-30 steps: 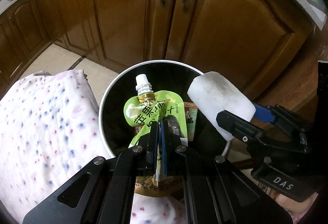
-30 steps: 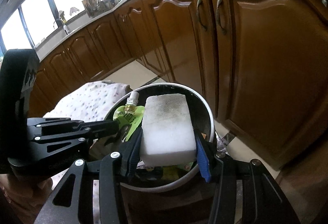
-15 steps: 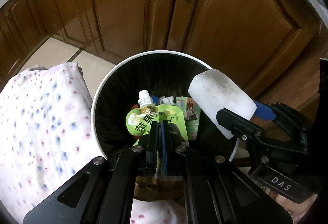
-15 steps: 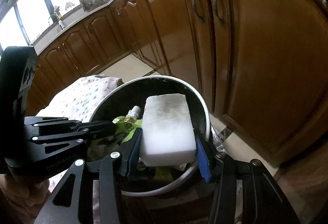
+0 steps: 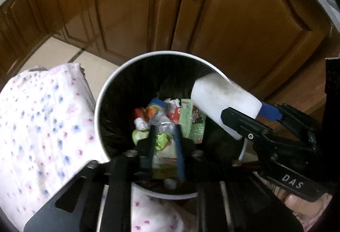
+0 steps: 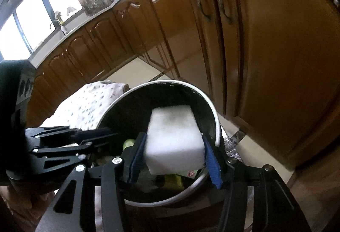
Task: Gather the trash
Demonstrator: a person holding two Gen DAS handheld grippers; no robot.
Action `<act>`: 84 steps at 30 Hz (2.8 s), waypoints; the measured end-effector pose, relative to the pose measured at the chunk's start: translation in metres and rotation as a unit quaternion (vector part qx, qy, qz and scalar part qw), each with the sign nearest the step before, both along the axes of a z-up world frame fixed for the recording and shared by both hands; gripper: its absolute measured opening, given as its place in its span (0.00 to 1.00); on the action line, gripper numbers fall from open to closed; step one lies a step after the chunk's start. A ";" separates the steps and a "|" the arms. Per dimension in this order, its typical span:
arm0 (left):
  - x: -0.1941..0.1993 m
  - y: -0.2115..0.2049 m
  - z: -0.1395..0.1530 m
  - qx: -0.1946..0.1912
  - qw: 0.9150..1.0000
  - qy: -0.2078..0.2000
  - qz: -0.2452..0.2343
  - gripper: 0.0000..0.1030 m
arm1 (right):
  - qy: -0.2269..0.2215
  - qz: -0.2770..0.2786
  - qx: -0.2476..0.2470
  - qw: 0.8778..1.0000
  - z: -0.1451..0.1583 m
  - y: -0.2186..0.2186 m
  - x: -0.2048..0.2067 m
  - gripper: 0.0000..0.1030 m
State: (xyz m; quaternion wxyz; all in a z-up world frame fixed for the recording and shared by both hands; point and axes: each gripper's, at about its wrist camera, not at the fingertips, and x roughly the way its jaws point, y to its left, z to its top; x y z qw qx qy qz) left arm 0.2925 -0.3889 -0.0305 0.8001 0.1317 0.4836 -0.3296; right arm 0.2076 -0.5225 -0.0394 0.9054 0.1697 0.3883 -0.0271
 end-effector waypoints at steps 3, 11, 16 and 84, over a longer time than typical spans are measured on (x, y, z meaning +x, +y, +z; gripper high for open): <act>-0.005 0.007 0.009 -0.007 1.000 -0.014 0.004 0.42 | -0.007 -0.001 0.008 1.000 0.004 0.000 -0.005 0.53; -0.012 0.024 0.015 -0.013 1.000 -0.015 0.015 0.42 | -0.017 -0.003 0.013 1.000 0.010 0.007 -0.014 0.54; -0.017 0.038 0.014 -0.020 0.999 -0.012 0.027 0.44 | -0.030 -0.008 0.017 0.999 0.015 0.014 -0.025 0.62; -0.263 0.301 0.036 -0.098 0.882 -0.363 0.284 1.00 | -0.273 -0.004 -0.113 0.955 0.028 0.208 -0.207 1.00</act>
